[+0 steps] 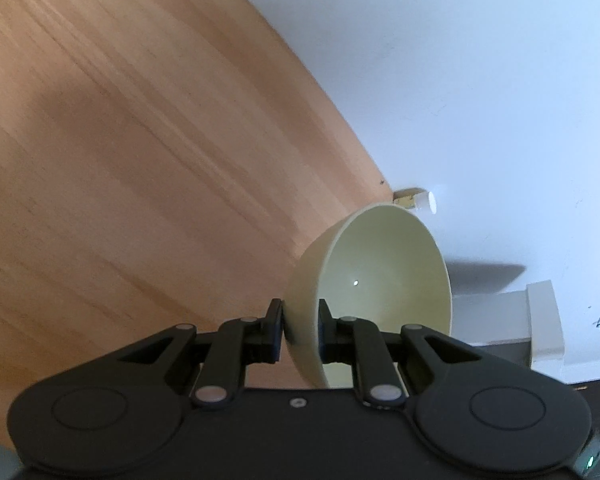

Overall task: Clean bowl
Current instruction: 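Hold the tilted bowl with the left gripper while the right gripper holds the towel, then lower the bowl onto the table with the left gripper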

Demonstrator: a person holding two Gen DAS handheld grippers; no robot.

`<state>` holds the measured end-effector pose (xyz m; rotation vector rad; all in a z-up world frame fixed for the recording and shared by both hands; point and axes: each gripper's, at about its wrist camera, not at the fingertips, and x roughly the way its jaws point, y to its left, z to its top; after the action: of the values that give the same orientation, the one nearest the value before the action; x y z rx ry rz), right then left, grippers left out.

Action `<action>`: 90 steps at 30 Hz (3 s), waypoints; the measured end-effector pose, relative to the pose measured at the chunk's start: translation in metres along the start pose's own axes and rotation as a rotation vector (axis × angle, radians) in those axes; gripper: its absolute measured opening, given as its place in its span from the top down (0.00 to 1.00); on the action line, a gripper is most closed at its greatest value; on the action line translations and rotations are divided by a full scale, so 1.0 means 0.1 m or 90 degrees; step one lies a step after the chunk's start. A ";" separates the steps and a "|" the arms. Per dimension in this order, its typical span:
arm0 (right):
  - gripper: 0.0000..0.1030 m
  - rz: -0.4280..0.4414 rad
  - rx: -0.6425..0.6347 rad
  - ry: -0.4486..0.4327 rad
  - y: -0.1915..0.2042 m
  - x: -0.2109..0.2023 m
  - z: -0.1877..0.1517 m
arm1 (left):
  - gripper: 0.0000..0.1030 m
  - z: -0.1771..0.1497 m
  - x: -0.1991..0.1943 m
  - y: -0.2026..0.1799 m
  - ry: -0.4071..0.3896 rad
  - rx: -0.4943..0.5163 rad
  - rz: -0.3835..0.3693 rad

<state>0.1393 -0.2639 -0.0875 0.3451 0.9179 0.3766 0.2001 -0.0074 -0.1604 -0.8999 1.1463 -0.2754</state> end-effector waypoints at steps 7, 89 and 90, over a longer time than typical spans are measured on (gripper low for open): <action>0.79 -0.006 -0.107 0.006 0.08 0.05 -0.06 | 0.86 0.02 0.01 0.10 0.014 -0.006 0.025; 0.33 -0.065 -0.662 0.112 0.47 0.22 -0.29 | 0.61 0.15 0.37 -0.01 0.071 0.191 0.211; 0.33 -0.051 -0.681 0.116 0.45 0.22 -0.29 | 0.59 0.14 0.38 -0.04 0.076 0.206 0.219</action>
<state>0.1204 -0.2101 -0.0991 -0.7136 0.7835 0.7699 0.2294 -0.0268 -0.1815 -0.3975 1.3002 -0.2261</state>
